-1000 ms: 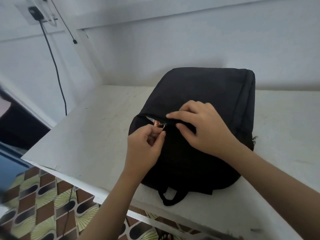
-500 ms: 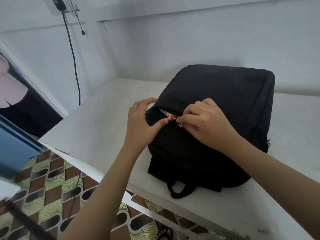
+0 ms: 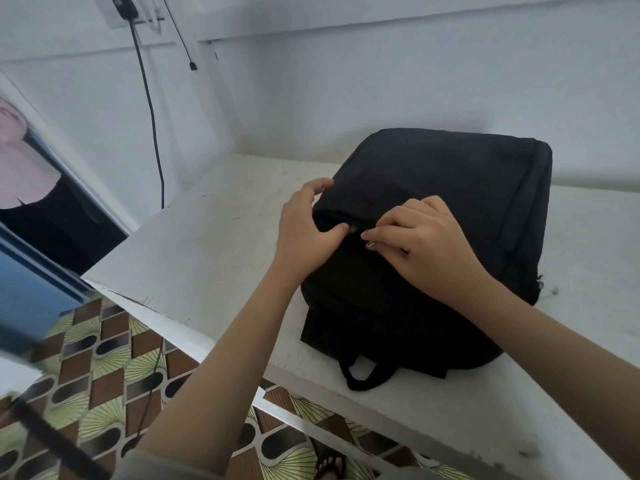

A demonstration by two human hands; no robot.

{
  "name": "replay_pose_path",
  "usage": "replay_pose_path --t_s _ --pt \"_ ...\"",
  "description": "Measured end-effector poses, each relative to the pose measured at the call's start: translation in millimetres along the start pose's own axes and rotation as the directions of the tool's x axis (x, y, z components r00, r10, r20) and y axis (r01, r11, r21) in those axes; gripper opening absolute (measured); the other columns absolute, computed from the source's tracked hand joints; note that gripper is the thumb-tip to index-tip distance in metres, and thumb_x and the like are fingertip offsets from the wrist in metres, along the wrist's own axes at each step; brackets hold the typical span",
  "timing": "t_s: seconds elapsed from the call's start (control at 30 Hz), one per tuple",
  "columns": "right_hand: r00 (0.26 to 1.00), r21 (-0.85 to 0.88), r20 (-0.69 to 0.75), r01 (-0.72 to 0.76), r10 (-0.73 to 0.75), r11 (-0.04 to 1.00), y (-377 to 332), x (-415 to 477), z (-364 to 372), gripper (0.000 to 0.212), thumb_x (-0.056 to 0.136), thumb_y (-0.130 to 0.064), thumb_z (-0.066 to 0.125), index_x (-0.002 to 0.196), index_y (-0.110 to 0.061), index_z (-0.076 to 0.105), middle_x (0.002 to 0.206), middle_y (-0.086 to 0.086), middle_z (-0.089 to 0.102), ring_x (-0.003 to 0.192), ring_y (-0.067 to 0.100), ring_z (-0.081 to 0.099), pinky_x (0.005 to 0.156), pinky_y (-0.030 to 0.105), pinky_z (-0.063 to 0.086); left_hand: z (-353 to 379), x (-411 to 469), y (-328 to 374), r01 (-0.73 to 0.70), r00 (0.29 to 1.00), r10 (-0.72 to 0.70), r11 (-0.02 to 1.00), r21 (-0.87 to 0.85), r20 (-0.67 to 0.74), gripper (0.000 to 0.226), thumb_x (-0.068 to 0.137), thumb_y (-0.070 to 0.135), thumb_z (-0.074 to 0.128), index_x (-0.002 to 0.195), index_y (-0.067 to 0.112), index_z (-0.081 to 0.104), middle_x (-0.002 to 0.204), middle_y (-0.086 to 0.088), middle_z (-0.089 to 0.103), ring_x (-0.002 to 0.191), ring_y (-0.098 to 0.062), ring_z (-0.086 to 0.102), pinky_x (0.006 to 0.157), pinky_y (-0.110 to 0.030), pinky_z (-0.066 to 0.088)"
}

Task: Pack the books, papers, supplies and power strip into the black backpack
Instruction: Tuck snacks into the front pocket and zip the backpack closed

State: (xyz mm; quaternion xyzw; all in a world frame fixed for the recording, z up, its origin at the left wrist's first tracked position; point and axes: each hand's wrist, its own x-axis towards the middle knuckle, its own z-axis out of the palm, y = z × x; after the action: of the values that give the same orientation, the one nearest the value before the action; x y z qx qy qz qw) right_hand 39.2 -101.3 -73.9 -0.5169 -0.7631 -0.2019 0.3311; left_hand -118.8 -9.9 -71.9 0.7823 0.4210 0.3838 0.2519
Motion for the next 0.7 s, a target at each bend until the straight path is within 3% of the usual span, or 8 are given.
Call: replay_pose_path --t_s 0.07,0.17,0.27,0.37,0.5,0.7 --pt "0.999 0.016 -0.015 -0.042 0.042 0.999 0.4 -2.2 0.2 0.019 0.086 -0.026 0.058 0.088 -0.02 0.075 0.082 -0.004 0.07 0.075 0.018 0.06 0.07 0.029 0.03 -2.0 -14.6 3.5 -0.155 0.987 0.153 0.987 -0.031 -0.059 0.035 0.075 0.016 0.067 0.108 0.023 0.057 0.106 0.013 0.057 0.098 -0.002 0.05 0.086 -0.014 0.039" --pt "0.991 0.046 -0.056 -0.118 0.12 0.992 -0.3 -3.3 0.8 0.014 0.083 -0.024 0.062 0.088 -0.02 0.074 0.079 -0.008 0.071 0.074 0.016 0.059 0.072 0.029 0.03 1.0 -31.2 7.8 -0.301 0.951 0.305 0.951 -0.064 0.059 0.026 0.075 0.014 0.068 0.099 0.02 0.064 0.09 0.01 0.064 0.088 -0.007 0.058 0.078 -0.018 0.046" --pt "0.969 0.141 -0.033 -0.24 0.247 0.961 -2.5 -1.7 -1.5 0.013 0.082 -0.02 0.068 0.093 -0.017 0.063 0.079 -0.013 0.071 0.076 0.01 0.059 0.075 0.025 0.027 6.6 -31.2 9.9 -0.264 0.954 0.272 0.962 -0.076 0.125 0.032 0.076 0.018 0.074 0.107 0.017 0.067 0.089 0.012 0.066 0.083 -0.002 0.061 0.074 -0.011 0.044" --pt "0.953 0.178 0.022 -0.303 0.304 0.936 -4.7 -2.6 -1.8 0.023 0.081 -0.013 0.068 0.096 -0.017 0.051 0.083 -0.013 0.072 0.081 0.004 0.058 0.074 0.023 0.024 9.7 -29.1 12.2 -0.21 0.975 0.214 0.976 -0.063 0.065 0.021 0.079 0.017 0.073 0.101 0.016 0.071 0.083 0.014 0.066 0.077 0.001 0.061 0.069 -0.006 0.044" --pt "0.945 -0.038 0.029 -0.326 0.327 0.945 -3.0 -8.5 -2.7 0.034 0.074 -0.025 0.074 0.105 -0.02 0.06 0.096 -0.008 0.067 0.091 0.018 0.057 0.077 0.027 0.025 6.3 -28.8 12.4 -0.184 0.982 0.182 0.981 -0.062 -0.039 0.013 0.084 0.009 0.067 0.093 0.015 0.073 0.079 0.02 0.063 0.077 0.006 0.062 0.07 -0.005 0.045" --pt "0.972 -0.214 -0.056 -0.235 0.228 0.948 -1.5 -11.1 1.1 0.01 0.081 -0.025 0.069 0.083 -0.016 0.073 0.088 -0.002 0.067 0.08 0.023 0.057 0.075 0.031 0.028 -8.4 -29.3 3.7 -0.116 0.99 0.106 0.988 -0.106 -0.097 0.017 0.081 0.004 0.069 0.088 0.018 0.073 0.075 0.02 0.064 0.072 0.006 0.062 0.067 -0.005 0.045"
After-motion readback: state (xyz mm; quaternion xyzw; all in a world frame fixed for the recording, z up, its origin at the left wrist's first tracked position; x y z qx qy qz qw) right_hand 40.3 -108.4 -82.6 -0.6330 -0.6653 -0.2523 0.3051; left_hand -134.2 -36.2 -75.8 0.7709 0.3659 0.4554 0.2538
